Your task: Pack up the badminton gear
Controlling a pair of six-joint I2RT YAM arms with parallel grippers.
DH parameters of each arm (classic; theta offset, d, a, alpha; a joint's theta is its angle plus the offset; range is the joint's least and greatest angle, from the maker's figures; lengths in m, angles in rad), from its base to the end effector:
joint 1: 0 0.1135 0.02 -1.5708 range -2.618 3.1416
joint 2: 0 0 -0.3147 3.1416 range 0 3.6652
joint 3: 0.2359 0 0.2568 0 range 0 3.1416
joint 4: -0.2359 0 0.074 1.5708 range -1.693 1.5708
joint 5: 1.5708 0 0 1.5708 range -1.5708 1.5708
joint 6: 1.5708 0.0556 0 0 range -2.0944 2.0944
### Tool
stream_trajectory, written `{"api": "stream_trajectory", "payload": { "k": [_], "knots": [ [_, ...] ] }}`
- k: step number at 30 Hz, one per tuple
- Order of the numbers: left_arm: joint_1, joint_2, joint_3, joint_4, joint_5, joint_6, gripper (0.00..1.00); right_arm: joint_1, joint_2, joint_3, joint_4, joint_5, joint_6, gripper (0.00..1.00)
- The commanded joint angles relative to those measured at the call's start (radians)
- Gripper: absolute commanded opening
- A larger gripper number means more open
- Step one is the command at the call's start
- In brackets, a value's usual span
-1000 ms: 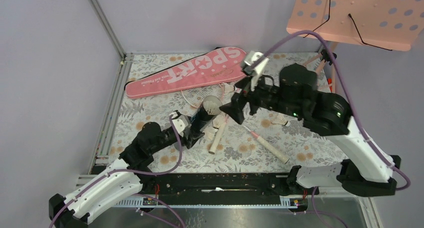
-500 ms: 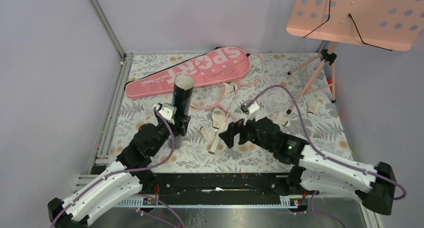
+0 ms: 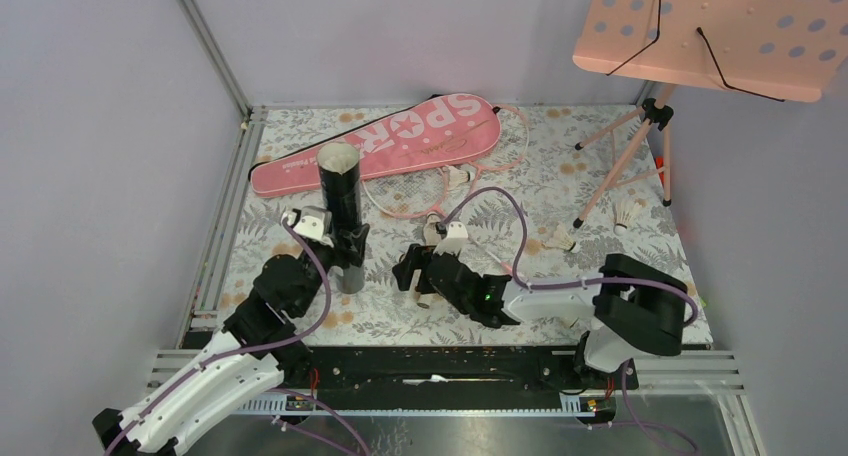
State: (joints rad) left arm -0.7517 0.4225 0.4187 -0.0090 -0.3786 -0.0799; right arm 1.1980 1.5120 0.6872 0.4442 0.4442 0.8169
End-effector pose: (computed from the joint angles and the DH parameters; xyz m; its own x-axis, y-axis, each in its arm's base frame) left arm 0.0933 -0.0591 0.3000 -0.0384 -0.0656 -0.9971 0.3626 0.9289 -0.0751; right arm 0.1426 0.2990 0.2389 -0.5997 0.2739 -0.7519 -0.3775 0.7317 0.5676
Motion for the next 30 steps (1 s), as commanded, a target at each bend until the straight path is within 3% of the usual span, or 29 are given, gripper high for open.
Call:
{"api": "stream_trajectory", "payload": {
  "k": [1,5,10,19,24,26,30],
  "knots": [
    [0.000,0.013,0.021,0.078,0.009,-0.004,0.41,0.015,0.082,0.038,0.129,0.216,0.126,0.81],
    [-0.001,0.025,0.023,0.083,0.034,-0.010,0.40,0.015,0.137,0.051,0.148,0.258,0.134,0.78],
    [-0.001,0.023,0.016,0.087,0.056,-0.007,0.40,0.016,0.214,0.073,0.212,0.300,0.135,0.56],
    [-0.001,0.029,0.014,0.092,0.086,-0.001,0.40,0.016,0.280,0.121,0.186,0.400,0.114,0.41],
    [-0.001,0.029,0.016,0.089,0.121,-0.002,0.39,0.015,0.284,0.114,0.230,0.437,0.079,0.17],
    [-0.001,0.031,0.015,0.089,0.133,0.002,0.39,0.015,0.278,0.108,0.247,0.430,0.041,0.02],
    [-0.001,0.039,0.016,0.086,0.162,0.017,0.38,0.015,0.210,0.041,0.362,0.361,-0.059,0.00]
  ]
}}
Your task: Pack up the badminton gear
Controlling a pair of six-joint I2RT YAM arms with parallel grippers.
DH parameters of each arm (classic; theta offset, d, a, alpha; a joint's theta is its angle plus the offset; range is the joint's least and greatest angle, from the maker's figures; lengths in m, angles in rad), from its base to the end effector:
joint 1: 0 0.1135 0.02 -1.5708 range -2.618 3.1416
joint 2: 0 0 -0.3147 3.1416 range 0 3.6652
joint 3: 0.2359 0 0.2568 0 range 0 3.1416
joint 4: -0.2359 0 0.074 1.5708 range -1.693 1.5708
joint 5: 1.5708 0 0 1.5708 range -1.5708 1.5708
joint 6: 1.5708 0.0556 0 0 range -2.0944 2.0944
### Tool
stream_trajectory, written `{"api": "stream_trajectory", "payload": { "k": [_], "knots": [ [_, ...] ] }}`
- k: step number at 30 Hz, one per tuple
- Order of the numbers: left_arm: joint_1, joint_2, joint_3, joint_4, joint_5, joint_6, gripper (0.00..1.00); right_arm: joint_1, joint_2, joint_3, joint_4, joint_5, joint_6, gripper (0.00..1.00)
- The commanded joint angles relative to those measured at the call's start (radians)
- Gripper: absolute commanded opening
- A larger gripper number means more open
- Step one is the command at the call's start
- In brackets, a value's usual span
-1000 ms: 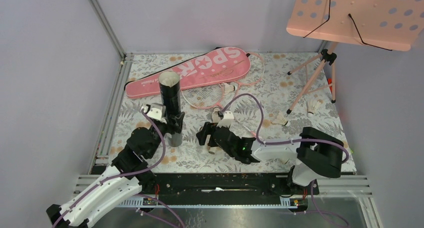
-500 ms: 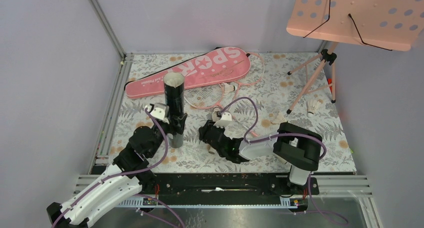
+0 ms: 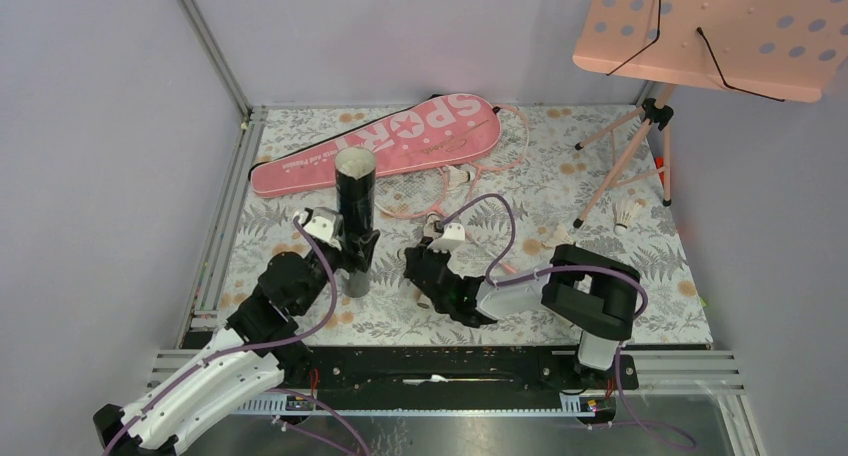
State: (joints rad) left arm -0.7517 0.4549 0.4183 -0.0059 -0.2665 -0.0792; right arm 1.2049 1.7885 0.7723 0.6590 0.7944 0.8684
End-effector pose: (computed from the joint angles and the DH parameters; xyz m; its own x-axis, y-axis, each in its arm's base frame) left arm 0.0951 -0.0689 0.2972 -0.0678 -0.0410 -0.9969 0.4626 0.8839 -0.0679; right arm 0.1717 0.3372 0.2006 -0.3977 0.4569 -0.7957 -0.1727 0.8144 0.5540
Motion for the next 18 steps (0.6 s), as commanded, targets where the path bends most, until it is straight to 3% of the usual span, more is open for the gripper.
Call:
{"api": "stream_trajectory", "payload": {
  "k": [1,4,6,11,15,18],
  "knots": [
    [-0.001,0.007,0.015,0.083,0.062,0.020,0.38,0.009,-0.101,-0.065,0.162,-0.025,-0.161,0.00],
    [-0.001,0.006,0.011,0.080,0.144,0.040,0.39,0.007,-0.278,-0.103,0.092,-0.166,-0.303,0.00],
    [-0.001,-0.001,0.000,0.088,0.227,0.064,0.39,0.007,-0.414,-0.080,-0.100,-0.239,-0.398,0.00],
    [-0.001,-0.011,-0.039,0.125,0.379,0.113,0.39,-0.002,-0.743,-0.024,-0.540,-0.207,-0.588,0.00],
    [-0.001,0.013,-0.045,0.131,0.429,0.132,0.40,-0.020,-0.926,0.107,-0.758,-0.174,-0.775,0.00],
    [-0.001,0.049,-0.036,0.130,0.456,0.137,0.40,-0.022,-0.997,0.240,-0.853,-0.251,-0.911,0.00]
  ]
}}
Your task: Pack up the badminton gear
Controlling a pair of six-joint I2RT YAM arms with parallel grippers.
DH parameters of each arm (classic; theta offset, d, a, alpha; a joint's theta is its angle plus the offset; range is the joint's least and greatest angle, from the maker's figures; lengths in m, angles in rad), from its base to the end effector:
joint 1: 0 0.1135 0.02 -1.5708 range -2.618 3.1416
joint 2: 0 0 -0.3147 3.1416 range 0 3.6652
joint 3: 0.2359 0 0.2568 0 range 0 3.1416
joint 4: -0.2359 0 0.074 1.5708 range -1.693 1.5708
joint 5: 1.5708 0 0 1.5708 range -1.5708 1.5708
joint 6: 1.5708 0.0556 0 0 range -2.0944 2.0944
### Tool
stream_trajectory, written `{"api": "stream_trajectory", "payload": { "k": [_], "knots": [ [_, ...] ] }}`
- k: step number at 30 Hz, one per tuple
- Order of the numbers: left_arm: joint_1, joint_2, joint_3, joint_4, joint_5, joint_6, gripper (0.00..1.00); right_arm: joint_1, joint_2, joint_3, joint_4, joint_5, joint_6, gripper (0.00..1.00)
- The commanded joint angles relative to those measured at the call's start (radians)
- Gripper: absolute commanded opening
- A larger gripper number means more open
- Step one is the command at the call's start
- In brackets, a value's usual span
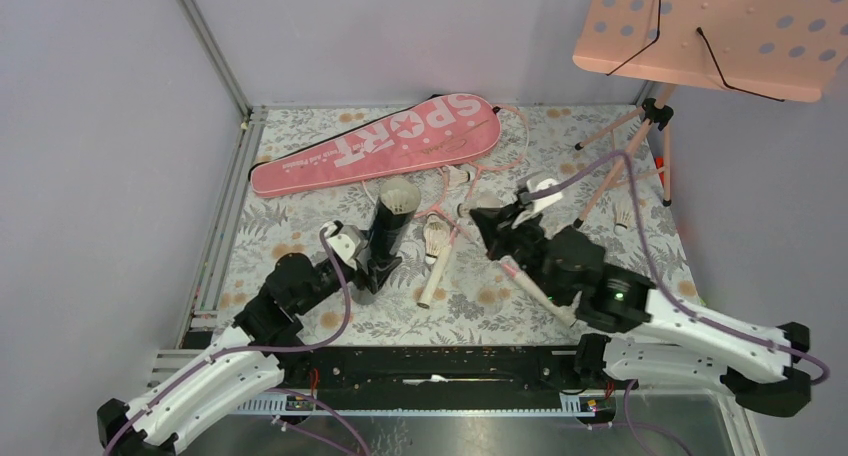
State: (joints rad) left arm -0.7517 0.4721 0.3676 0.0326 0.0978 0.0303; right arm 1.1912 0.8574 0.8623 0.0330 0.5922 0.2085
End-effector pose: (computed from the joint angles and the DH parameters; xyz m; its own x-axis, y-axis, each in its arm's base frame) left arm 0.0864 -0.0882 0.2810 -0.0297 0.0690 -0.9972 0.7520 0.6587 0.0232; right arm 0.0968 0.1589 0.4173 -0.1030 0.2053 -0.9733 -0.5546 0.8004 0.2275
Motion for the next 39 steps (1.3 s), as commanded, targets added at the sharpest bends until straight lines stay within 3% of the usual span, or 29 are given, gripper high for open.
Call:
{"api": "stream_trajectory", "payload": {
  "k": [1,3,8,15,24,39],
  "knots": [
    [-0.001,0.045,0.019,0.092,0.107,0.031,0.39,-0.008,-0.077,0.187,-0.248,-0.095,-0.285,0.00],
    [-0.001,0.069,0.023,0.090,0.143,0.039,0.39,-0.008,-0.079,0.274,-0.311,-0.226,-0.362,0.00],
    [-0.002,0.120,0.034,0.080,0.240,0.055,0.40,-0.009,0.011,0.446,-0.460,-0.358,-0.434,0.00],
    [-0.003,0.133,0.039,0.070,0.266,0.065,0.40,-0.008,0.098,0.526,-0.470,-0.496,-0.435,0.00],
    [-0.006,0.088,0.002,0.104,0.351,0.078,0.40,-0.008,0.176,0.505,-0.473,-0.532,-0.329,0.00],
    [-0.006,0.038,-0.036,0.143,0.451,0.090,0.40,-0.008,0.130,0.370,-0.435,-0.553,-0.058,0.00]
  ]
}}
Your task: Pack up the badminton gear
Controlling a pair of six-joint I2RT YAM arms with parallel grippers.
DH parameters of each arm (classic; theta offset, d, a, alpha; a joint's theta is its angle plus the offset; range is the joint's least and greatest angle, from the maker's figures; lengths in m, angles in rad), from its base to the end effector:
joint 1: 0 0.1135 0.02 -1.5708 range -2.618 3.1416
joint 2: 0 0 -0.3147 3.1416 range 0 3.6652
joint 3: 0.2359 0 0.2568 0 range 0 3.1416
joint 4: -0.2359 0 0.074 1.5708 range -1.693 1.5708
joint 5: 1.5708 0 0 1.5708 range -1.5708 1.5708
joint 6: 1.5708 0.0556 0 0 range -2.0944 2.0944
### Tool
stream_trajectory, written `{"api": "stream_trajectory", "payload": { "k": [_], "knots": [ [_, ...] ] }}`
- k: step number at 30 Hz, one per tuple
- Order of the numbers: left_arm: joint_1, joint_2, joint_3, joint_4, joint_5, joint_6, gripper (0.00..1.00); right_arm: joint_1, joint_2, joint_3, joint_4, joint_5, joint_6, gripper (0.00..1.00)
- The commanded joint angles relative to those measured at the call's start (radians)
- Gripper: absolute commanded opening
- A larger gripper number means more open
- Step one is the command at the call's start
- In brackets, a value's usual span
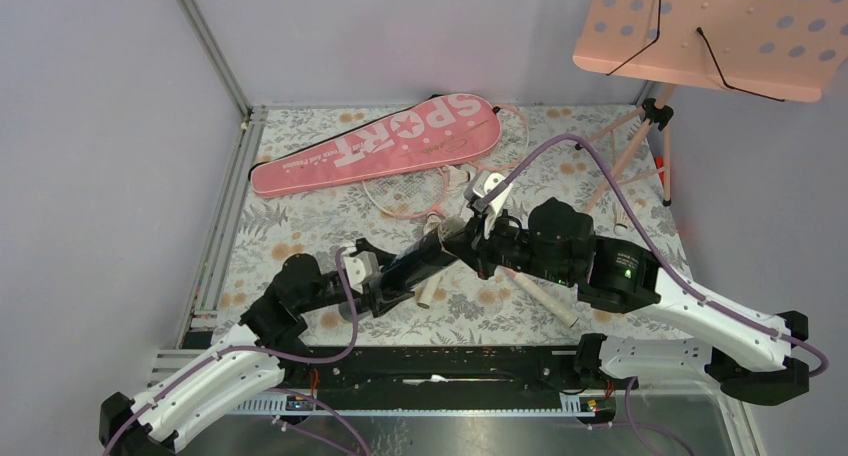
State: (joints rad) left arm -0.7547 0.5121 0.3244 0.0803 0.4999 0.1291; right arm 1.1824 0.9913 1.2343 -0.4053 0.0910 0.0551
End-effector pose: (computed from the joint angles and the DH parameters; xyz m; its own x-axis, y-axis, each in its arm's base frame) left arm 0.0723 -0.1045 0.2669 0.0447 0.1131 -0.9926 0.9506 0.3008 0.0771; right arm 0.0816 0.1862 0.4743 -0.1100 -0.1240 -0.9862 -0.8830 0.4677 0.0397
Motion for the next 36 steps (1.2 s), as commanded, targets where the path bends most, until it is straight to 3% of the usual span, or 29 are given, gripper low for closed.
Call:
{"api": "stream_trajectory", "payload": {
  "k": [1,13,19,26,33,36],
  "knots": [
    [-0.002,-0.004,0.006,0.096,0.051,-0.009,0.40,0.000,-0.001,0.000,-0.004,-0.059,0.103,0.00],
    [-0.002,-0.076,-0.037,0.149,0.093,-0.013,0.38,-0.004,0.064,0.000,-0.050,-0.306,0.176,0.00],
    [-0.003,-0.117,-0.054,0.162,0.102,-0.014,0.37,-0.006,0.104,0.001,-0.055,-0.316,0.210,0.00],
    [-0.003,-0.098,-0.037,0.146,0.040,-0.026,0.36,-0.011,0.105,0.065,-0.119,-0.262,0.168,0.31],
    [-0.002,-0.131,-0.033,0.135,-0.057,-0.028,0.36,-0.026,0.010,0.198,-0.197,-0.072,0.080,0.55],
    [-0.003,-0.152,-0.040,0.143,-0.112,-0.034,0.36,-0.026,-0.038,0.238,-0.210,0.038,0.041,0.81]
  ]
}}
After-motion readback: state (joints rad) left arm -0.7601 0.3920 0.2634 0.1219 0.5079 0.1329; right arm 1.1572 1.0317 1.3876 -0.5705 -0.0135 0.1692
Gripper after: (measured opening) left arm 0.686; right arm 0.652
